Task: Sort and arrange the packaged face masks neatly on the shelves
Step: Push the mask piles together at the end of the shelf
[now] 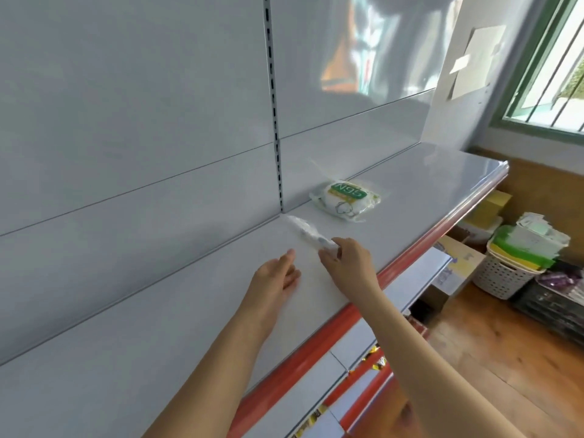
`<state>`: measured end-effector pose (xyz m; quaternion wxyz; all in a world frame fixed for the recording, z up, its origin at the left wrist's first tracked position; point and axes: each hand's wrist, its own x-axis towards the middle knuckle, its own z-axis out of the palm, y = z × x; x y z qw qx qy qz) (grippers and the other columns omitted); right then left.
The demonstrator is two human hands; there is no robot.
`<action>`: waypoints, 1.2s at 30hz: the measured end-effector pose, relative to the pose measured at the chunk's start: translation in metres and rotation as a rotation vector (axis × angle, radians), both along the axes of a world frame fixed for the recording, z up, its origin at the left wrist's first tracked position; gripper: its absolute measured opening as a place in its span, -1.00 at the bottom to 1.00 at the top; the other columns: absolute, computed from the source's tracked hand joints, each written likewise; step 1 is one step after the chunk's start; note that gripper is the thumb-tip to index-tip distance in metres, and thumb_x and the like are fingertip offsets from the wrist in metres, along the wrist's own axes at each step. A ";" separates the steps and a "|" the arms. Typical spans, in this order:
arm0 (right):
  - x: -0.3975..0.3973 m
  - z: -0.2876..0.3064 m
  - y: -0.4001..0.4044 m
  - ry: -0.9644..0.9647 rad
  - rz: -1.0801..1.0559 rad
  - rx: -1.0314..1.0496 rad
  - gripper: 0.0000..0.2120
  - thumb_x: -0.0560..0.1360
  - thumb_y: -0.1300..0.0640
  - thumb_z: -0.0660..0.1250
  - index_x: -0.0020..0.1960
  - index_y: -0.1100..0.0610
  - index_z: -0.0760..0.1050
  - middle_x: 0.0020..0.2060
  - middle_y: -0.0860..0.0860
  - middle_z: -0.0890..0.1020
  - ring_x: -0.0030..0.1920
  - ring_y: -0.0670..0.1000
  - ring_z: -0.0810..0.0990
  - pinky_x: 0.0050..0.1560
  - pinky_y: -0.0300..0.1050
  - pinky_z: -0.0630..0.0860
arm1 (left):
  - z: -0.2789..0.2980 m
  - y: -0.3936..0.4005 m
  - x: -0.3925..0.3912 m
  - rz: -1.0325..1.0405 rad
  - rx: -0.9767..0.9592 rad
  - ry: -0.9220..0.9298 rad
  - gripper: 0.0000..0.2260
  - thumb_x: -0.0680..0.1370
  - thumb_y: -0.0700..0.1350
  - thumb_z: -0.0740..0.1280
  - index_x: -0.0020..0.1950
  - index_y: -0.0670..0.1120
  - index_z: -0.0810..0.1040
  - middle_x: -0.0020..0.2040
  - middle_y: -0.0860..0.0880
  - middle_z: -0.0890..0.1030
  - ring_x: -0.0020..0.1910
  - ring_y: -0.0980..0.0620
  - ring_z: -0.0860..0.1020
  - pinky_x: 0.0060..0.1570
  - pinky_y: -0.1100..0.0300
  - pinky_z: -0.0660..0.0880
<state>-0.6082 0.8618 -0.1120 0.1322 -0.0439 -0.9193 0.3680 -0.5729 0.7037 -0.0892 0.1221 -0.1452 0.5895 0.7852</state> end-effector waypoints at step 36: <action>-0.161 0.099 0.026 -0.328 0.661 -0.482 -0.56 0.31 0.08 0.59 0.14 0.07 0.56 -0.05 0.11 0.73 -0.06 0.12 0.73 0.09 0.10 0.64 | 0.039 -0.030 -0.098 0.116 -0.025 0.148 -0.69 0.49 -0.07 0.41 0.16 -0.21 0.65 0.13 -0.12 0.72 0.15 -0.08 0.69 0.18 0.04 0.58</action>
